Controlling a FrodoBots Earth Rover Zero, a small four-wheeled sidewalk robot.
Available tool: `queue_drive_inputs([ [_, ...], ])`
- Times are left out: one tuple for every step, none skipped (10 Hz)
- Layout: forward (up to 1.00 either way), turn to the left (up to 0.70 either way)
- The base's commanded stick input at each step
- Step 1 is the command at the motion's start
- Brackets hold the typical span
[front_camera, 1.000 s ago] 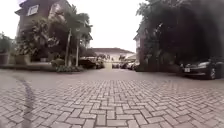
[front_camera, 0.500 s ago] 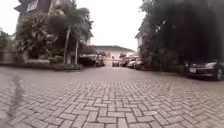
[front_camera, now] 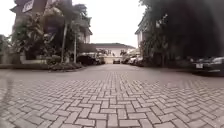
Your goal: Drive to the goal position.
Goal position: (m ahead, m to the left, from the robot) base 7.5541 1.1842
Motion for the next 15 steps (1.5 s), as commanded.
queue_drive_inputs([
  [0.70, 0.00],
  [0.70, 0.00],
  [0.70, 0.00],
  [0.70, 0.00],
  [0.70, 0.00],
  [0.70, 0.00],
  [0.70, 0.00],
  [0.70, 0.00],
  [0.70, 0.00],
  [0.70, 0.00],
  [0.70, 0.00],
  [0.70, 0.00],
  [0.70, 0.00],
  [0.70, 0.00],
  [0.70, 0.00],
])
